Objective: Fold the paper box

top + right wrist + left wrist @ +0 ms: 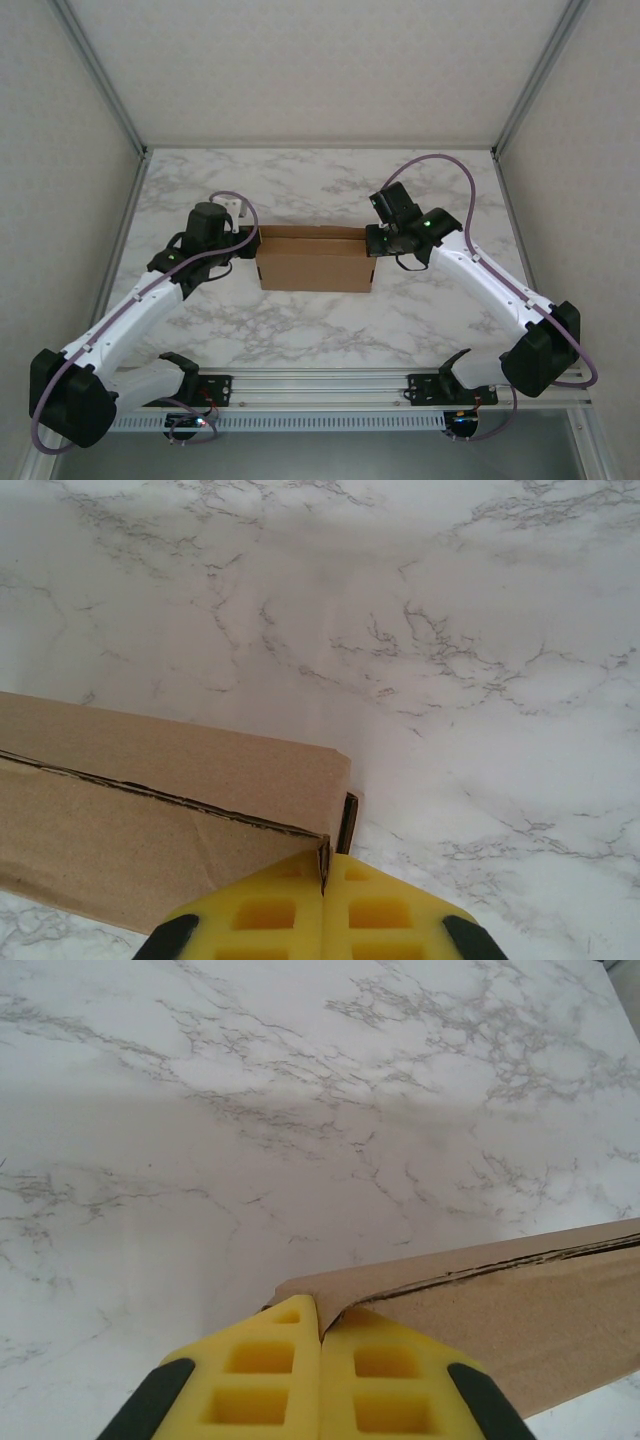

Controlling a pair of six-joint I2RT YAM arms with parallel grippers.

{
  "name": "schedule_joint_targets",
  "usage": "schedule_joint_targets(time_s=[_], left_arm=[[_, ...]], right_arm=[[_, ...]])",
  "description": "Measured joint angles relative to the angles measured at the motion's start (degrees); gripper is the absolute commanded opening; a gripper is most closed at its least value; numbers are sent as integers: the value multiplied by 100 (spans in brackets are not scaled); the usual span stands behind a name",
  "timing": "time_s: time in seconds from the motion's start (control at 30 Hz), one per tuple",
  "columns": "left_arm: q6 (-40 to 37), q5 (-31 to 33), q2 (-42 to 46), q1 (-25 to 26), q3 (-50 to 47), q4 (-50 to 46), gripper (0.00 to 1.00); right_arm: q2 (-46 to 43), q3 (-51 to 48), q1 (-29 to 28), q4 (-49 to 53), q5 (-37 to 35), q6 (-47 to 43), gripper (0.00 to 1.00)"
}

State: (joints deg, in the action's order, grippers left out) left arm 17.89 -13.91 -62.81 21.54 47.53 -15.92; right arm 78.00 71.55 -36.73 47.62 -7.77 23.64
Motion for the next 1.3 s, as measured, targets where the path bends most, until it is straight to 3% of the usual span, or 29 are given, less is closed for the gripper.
schedule_joint_targets(time_s=[0.37, 0.63, 1.1, 1.3], left_arm=[[-70, 160, 107, 79, -247, 201, 1], [-109, 584, 214, 540, -566, 199, 0], [-120, 1384, 1506, 964, -1150, 848, 0], [-44, 1620, 1493, 1029, -1473, 1191, 0]], right_arm=[[-9, -101, 0, -35, -17, -50, 0], [-184, -542, -7, -70, -17, -46, 0], [-1502, -1349, -160, -1217, -33, -63, 0], [-1563, -1670, -184, -1687, -129, -98, 0]])
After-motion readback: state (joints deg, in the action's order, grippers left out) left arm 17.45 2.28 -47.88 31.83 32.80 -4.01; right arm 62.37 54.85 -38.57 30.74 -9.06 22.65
